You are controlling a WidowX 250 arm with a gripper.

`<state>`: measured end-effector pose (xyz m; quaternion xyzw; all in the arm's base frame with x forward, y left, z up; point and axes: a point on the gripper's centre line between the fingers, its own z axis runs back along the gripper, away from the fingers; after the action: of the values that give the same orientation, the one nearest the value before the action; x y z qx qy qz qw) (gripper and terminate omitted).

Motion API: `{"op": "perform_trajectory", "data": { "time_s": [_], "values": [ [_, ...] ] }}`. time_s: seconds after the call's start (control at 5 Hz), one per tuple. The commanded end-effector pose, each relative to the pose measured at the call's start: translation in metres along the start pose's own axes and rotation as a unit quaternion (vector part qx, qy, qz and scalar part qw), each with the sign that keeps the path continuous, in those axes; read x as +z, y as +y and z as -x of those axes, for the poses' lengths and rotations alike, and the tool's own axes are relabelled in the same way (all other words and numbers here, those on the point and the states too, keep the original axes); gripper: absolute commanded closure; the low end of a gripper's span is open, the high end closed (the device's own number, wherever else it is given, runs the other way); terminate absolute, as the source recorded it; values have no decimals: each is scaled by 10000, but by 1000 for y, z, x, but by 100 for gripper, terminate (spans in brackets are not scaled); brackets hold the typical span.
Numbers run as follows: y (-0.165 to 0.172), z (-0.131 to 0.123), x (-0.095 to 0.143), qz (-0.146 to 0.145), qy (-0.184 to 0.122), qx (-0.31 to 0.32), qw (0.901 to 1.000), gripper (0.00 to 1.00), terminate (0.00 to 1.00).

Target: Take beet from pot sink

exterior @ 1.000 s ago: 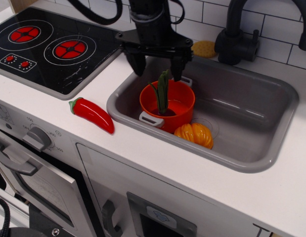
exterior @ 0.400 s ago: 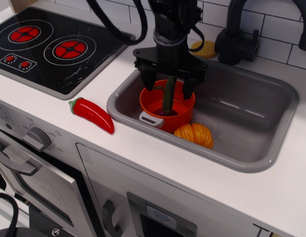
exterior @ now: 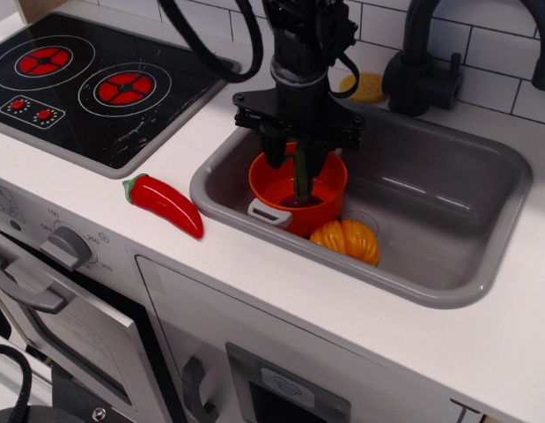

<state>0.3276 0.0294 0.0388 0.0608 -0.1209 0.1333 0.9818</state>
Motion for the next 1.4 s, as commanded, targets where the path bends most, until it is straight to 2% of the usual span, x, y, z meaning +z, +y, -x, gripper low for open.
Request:
{"op": "perform_trajectory", "data": {
  "time_s": [0.0,0.4,0.6,0.8,1.0,1.2],
  "values": [
    [7,-15,15,-170,-360,208,9990,100,0],
    [17,-25,45,-111,-389,838,9957,100,0],
    [19,-29,66,-50,-649,1217,9904,100,0],
    [16,-29,84,181,-501,1301,9901,100,0],
    [3,-16,97,438,-449,1217,9906,100,0],
    [-21,0,93,634,-405,918,9929,100,0]
  ]
}}
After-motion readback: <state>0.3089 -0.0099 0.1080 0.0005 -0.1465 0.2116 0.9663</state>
